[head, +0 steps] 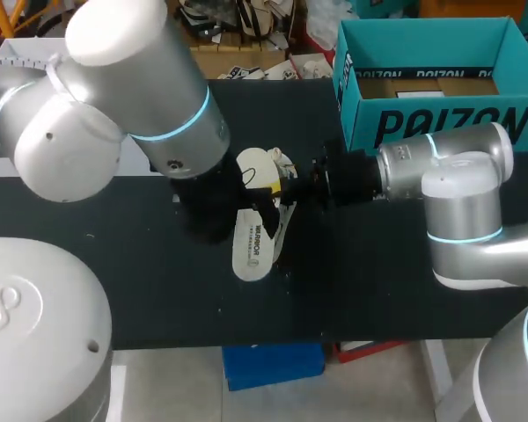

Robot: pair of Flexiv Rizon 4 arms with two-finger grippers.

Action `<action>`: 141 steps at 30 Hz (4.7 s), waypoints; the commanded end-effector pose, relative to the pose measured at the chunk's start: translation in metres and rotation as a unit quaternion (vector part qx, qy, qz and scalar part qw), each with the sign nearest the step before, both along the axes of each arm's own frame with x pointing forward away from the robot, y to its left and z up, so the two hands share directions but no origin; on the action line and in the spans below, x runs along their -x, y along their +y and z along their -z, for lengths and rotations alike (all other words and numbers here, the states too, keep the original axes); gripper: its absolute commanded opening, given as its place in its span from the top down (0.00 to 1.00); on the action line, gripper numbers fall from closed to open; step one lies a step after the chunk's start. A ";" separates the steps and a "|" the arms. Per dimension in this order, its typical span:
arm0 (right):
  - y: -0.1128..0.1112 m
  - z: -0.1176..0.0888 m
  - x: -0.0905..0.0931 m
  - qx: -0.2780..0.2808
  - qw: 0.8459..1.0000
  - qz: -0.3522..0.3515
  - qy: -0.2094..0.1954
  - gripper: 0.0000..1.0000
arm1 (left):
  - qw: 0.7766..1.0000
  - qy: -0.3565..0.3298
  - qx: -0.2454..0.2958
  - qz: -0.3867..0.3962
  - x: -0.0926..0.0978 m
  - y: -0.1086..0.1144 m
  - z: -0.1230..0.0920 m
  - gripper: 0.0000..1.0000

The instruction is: Take the shoe out of the shoebox, open the shoe tongue, remove and reinsert the insole, then place the shoe into the shoebox

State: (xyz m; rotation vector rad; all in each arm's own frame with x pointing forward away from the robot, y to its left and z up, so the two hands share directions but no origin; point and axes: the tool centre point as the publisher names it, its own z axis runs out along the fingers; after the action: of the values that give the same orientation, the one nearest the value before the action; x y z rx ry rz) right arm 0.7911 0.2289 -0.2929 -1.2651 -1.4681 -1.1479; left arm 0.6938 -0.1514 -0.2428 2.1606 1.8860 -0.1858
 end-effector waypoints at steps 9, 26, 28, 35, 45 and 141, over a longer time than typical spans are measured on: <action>0.001 0.000 0.000 0.001 1.000 0.000 0.000 1.00 | 0.999 0.014 -0.046 0.004 -0.009 -0.015 0.004 0.00; 0.001 0.000 0.000 0.001 1.000 0.000 0.000 1.00 | 0.998 0.004 -0.054 0.011 -0.052 -0.019 -0.001 0.00; 0.001 0.000 0.000 0.001 1.000 0.000 0.000 1.00 | 0.998 0.004 -0.056 0.010 -0.061 -0.019 -0.002 0.00; 0.001 0.000 0.000 0.001 1.000 0.000 0.000 1.00 | 0.998 0.002 -0.059 0.006 -0.094 -0.018 -0.009 0.00; 0.001 0.000 0.000 0.001 1.000 0.000 0.000 1.00 | 0.998 -0.002 -0.056 0.005 -0.138 -0.023 -0.012 0.00; 0.001 0.000 0.000 0.001 1.000 0.000 0.000 1.00 | 0.890 0.031 0.454 0.028 -0.001 0.050 -0.014 0.00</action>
State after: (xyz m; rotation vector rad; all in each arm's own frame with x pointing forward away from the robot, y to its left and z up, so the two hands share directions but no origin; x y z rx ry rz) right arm 0.7911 0.2289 -0.2930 -1.2648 -1.4681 -1.1479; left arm 0.7012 -0.1156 -0.2175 1.9404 1.6975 -0.5599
